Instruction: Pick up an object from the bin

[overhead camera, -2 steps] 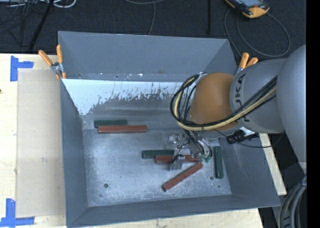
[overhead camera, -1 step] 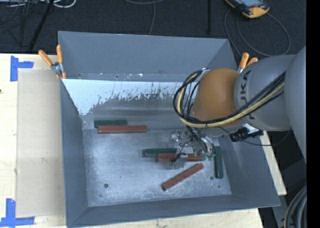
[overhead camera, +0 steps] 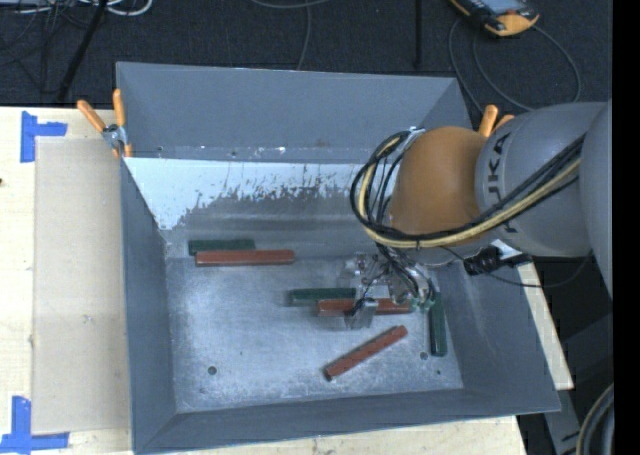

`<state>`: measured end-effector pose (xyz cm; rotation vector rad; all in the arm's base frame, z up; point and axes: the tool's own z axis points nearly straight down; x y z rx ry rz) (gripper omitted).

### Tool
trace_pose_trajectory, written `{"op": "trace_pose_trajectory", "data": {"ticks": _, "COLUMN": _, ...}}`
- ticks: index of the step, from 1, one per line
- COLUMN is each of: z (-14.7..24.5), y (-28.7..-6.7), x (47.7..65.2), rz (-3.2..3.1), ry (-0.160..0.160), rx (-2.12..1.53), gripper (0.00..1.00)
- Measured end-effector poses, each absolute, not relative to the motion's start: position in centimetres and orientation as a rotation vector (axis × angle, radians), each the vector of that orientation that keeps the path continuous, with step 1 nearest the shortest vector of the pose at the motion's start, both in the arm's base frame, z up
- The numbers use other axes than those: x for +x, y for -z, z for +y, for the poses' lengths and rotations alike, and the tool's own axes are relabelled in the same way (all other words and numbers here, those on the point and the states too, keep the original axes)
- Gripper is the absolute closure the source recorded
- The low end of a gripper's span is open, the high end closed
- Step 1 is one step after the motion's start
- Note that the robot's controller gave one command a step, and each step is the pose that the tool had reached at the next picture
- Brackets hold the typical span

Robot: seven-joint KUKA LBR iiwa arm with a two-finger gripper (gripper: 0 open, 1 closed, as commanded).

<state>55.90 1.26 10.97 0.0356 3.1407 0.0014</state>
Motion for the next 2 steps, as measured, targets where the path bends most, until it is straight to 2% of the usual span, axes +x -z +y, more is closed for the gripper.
{"op": "trace_pose_trajectory", "data": {"ticks": 2, "z": 1.26, "y": -12.68, "x": 55.73, "rz": 3.146, "ry": -0.001, "rx": 0.035, "gripper": 1.0}}
